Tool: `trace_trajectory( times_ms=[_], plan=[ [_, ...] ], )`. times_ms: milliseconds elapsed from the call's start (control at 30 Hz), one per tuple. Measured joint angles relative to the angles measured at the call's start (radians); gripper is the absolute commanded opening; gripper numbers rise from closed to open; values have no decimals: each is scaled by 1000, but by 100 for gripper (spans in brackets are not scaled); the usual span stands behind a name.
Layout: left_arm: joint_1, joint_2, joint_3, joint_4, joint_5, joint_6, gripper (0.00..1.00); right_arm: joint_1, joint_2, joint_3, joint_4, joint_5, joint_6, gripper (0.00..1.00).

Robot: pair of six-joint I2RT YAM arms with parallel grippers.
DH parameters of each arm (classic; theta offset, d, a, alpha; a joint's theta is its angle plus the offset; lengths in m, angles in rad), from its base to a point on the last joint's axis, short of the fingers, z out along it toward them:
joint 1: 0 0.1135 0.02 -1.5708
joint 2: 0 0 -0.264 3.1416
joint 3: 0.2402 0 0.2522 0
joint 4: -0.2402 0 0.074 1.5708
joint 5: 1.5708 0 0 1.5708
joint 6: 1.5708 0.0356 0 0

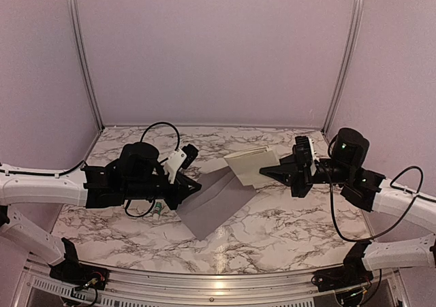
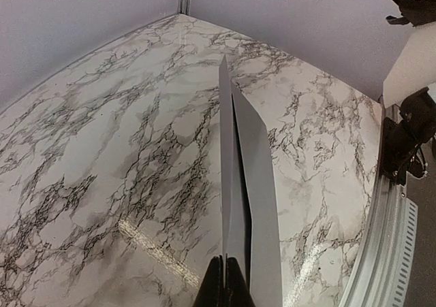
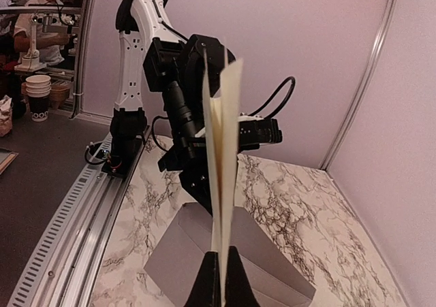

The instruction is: Place the letter into the envelope and seal it

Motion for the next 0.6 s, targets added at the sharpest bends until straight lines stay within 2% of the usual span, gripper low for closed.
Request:
trace_trajectory(
  times_ms=[167,400,600],
  plan=[
    [-26,-14,14,-61,12,-11,0,20,80,69,-108,-102,-111,0],
    [-86,-11,52,-128,22,-19,0,132,206,165,-282,-113,-254,0],
    [-120,-3,82,-156,67,-21,0,143,242,187,-378,-113,-335,0]
  ],
)
